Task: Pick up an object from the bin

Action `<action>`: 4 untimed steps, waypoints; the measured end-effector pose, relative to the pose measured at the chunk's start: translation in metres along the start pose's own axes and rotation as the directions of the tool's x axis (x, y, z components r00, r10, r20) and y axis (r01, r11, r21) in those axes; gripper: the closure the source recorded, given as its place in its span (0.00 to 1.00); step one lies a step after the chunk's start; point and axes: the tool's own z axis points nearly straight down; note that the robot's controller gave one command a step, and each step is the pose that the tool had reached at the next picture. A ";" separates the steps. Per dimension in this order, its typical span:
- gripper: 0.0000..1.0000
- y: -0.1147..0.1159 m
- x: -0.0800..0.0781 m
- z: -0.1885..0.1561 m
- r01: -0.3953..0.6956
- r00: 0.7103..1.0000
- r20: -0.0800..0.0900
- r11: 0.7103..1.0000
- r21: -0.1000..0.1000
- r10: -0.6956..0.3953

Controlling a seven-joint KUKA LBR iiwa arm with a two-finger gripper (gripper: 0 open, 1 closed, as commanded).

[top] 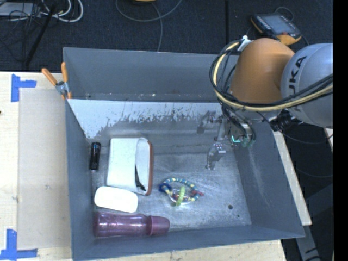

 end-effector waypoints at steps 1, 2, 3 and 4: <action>0.00 0.000 -0.002 -0.004 0.000 1.000 0.007 1.000 0.000 0.000; 0.00 0.053 0.005 0.021 0.003 1.000 0.009 1.000 0.001 -0.003; 0.00 0.093 0.010 0.029 0.020 1.000 0.005 1.000 -0.002 -0.020; 0.00 0.078 0.039 0.044 0.139 0.990 0.009 0.990 0.001 -0.139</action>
Offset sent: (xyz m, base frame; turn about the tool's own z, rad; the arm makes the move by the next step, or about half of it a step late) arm -0.0211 0.1660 -0.0717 -0.0119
